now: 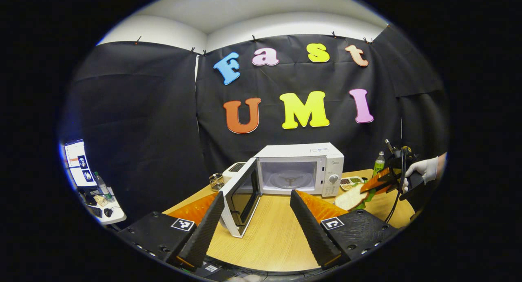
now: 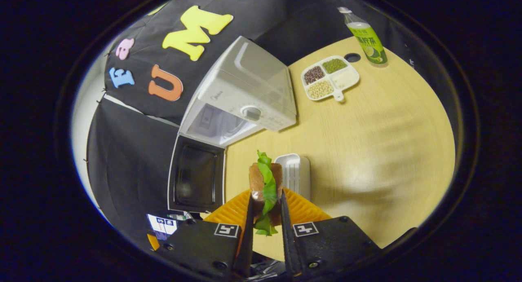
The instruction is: Open the microwave oven with the left hand, put the food in, and close the microwave oven.
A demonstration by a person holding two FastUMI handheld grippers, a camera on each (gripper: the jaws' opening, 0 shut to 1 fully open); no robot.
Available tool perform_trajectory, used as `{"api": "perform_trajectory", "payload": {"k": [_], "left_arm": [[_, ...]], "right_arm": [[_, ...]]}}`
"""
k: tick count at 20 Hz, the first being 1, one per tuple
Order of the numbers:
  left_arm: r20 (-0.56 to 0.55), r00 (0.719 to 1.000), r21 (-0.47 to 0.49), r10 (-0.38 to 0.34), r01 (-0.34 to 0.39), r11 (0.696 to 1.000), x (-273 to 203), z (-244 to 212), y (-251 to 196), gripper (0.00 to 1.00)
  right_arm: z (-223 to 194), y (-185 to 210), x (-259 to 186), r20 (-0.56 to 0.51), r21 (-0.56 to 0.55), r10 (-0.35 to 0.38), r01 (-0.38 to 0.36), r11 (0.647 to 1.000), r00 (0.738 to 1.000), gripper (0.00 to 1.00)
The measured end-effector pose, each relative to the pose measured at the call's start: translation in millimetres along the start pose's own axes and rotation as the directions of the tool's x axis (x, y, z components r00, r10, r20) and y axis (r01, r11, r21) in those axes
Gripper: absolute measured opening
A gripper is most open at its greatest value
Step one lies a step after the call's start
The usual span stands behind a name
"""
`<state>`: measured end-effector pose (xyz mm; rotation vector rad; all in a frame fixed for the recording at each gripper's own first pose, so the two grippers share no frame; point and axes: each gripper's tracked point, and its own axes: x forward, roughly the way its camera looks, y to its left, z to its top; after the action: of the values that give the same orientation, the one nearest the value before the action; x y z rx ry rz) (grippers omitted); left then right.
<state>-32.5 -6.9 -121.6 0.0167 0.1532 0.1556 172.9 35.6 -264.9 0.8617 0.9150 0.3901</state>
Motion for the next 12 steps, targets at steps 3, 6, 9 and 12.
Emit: {"api": "perform_trajectory", "payload": {"k": [3,6,9,12], "left_arm": [[-0.009,0.998,0.007,-0.055,0.055,0.998,5.7,-3.6,11.9,0.96],[-0.016,0.995,0.010,-0.100,0.100,0.995,9.7,-4.7,30.5,0.97],[-0.017,0.991,0.020,-0.130,0.131,0.991,15.5,-7.9,52.4,0.96],[-0.029,0.989,0.032,-0.142,0.143,0.989,23.0,-17.2,78.3,0.96]], "right_arm": [[5.6,46.4,0.0,0.097,-0.020,0.041,-0.039,0.999,0.994,0.35],[11.0,86.4,19.1,0.215,-0.016,0.084,-0.083,0.996,0.973,0.35],[16.4,117.2,56.2,0.355,0.015,0.121,-0.135,0.991,0.927,0.27],[19.5,138.3,104.4,0.484,0.057,0.128,-0.178,0.982,0.865,0.35]]}}
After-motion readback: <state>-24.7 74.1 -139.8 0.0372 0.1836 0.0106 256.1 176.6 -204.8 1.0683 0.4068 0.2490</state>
